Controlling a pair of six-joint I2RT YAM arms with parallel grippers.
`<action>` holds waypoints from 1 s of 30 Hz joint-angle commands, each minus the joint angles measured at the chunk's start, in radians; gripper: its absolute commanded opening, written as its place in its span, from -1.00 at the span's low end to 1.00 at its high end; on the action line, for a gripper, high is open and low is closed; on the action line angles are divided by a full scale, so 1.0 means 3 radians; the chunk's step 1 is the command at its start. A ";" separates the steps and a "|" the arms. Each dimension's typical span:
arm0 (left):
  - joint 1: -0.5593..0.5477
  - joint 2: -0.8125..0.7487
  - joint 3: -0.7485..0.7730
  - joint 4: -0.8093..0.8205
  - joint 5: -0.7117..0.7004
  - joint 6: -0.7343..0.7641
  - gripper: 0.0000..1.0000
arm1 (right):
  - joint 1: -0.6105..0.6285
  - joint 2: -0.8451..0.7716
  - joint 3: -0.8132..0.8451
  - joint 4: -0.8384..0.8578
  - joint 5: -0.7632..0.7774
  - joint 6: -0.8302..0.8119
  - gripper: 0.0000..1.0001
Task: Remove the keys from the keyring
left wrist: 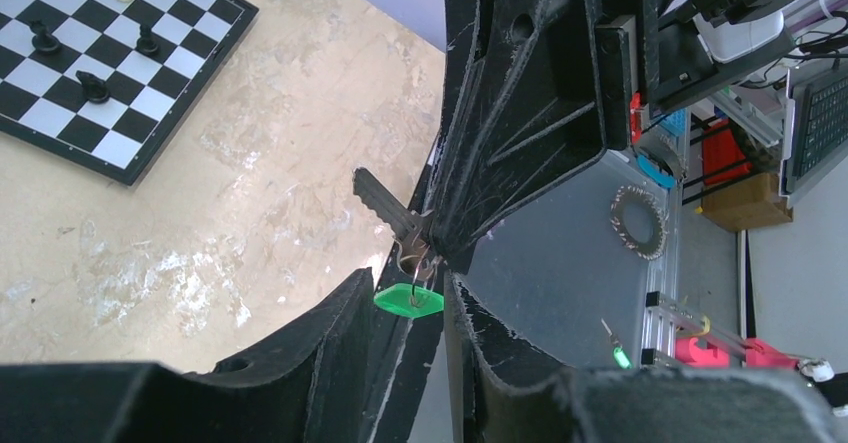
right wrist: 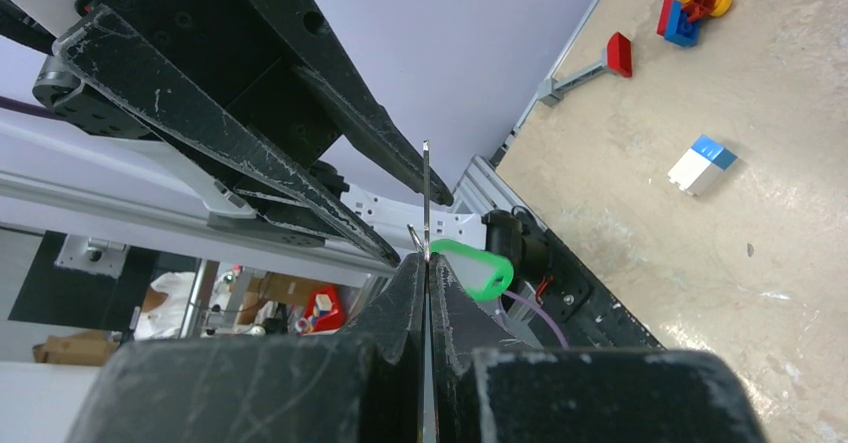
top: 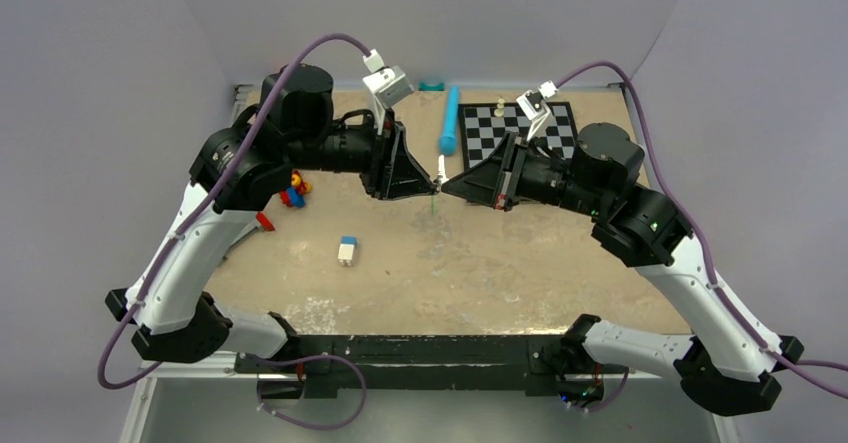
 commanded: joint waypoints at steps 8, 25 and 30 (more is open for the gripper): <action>0.0017 0.0070 0.0131 0.0021 0.0191 0.0088 -0.50 | 0.0024 -0.0005 0.0000 0.0195 -0.0073 0.0009 -1.00; 0.0016 -0.0163 -0.0246 0.0491 0.0080 -0.0312 -1.00 | 0.0022 -0.0034 -0.0092 0.0343 -0.0059 0.0081 -1.00; 0.0014 -0.0368 -0.0663 0.1045 -0.0014 -0.0702 -1.00 | 0.0022 -0.0046 -0.0139 0.0498 -0.0056 0.0159 -1.00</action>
